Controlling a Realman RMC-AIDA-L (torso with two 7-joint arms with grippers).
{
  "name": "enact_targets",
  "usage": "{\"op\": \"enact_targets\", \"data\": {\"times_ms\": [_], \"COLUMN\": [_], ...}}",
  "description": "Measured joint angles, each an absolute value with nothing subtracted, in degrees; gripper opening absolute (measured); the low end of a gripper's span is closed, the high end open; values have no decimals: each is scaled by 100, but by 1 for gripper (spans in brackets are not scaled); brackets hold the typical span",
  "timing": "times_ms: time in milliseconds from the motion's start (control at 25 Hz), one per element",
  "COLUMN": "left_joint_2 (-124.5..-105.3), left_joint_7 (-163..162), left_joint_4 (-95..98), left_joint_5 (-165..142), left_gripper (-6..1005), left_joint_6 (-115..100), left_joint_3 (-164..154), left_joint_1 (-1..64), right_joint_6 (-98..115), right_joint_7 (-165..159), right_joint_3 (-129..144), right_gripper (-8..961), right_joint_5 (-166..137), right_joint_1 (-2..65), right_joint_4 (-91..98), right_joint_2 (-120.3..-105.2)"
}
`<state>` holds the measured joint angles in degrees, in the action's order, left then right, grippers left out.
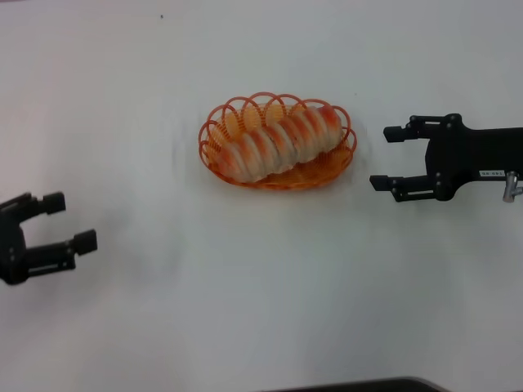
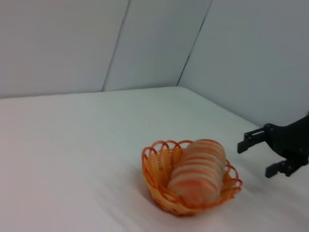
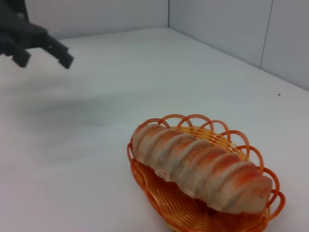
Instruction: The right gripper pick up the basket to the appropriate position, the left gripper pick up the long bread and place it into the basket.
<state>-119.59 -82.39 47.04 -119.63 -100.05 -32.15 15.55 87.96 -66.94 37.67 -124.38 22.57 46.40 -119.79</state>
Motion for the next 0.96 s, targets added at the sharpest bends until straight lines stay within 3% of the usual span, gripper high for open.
{"op": "enact_targets", "data": {"times_ms": [960], "left_joint_2": [-11995], "left_joint_7": [-7630], "left_joint_4": [4352], "left_joint_5": [-12024], "left_gripper": [947], "left_joint_6": [-9899], "left_joint_3": [-3237], "left_joint_1": [1370], "right_joint_6": [8678], "right_joint_7": [-6530], "right_joint_3": [3646], "right_gripper": [820], "right_joint_5": [-12247], "right_joint_1": [2235], "right_joint_4": [4456], "right_joint_2": [-11984]}}
